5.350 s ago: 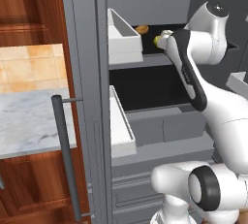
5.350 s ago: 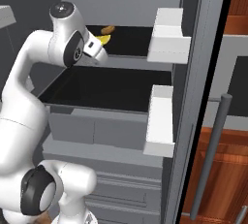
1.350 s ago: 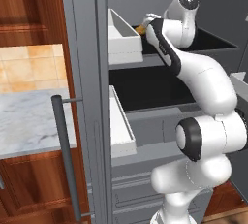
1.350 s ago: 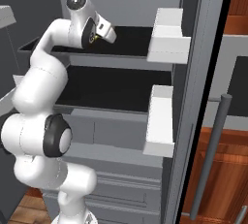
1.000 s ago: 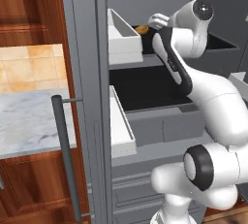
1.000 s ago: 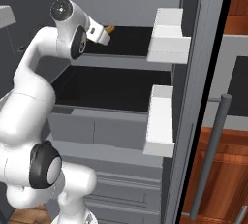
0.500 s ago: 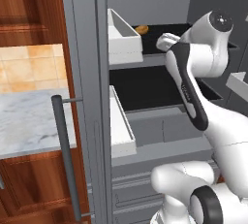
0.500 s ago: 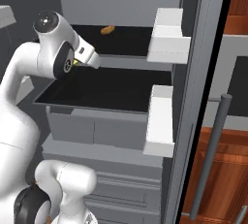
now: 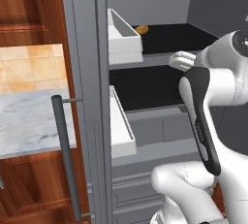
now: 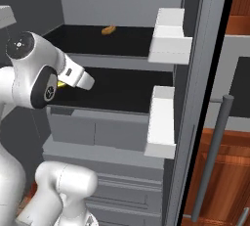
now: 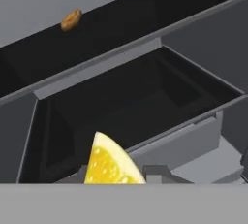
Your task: Take the lemon wedge from the fridge and place it on the plate with fish on the dining counter.
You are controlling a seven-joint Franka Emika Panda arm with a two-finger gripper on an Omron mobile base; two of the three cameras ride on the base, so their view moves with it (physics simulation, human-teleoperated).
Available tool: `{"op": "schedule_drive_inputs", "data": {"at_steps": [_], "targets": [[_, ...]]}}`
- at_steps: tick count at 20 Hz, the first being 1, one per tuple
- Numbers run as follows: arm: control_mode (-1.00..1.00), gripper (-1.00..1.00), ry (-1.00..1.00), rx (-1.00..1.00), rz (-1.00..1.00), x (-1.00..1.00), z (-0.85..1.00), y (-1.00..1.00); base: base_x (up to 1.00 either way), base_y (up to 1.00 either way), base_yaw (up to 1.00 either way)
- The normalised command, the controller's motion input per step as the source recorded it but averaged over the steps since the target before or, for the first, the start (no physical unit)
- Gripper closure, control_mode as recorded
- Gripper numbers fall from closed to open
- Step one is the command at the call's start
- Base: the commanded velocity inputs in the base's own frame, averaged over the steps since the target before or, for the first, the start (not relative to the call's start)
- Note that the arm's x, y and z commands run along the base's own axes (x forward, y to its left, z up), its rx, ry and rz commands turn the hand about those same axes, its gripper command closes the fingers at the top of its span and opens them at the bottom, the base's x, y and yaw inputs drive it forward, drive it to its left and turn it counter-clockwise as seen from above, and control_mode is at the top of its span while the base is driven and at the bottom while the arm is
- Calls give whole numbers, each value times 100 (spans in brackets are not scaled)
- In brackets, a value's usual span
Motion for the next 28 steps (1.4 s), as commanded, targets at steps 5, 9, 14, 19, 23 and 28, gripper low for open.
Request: {"op": "schedule_drive_inputs", "data": {"at_steps": [5,9,14,19,23,28], "targets": [[-100,100,0,0,0,-21,-1,0,0,0,0],[100,100,0,0,0,0,0,0,-100,0,-4],[100,100,0,0,0,0,0,0,-100,0,11],[100,100,0,0,0,0,0,0,-93,0,62],[100,100,0,0,0,0,0,0,-76,0,75],[100,100,0,0,0,0,0,0,-16,0,97]]}}
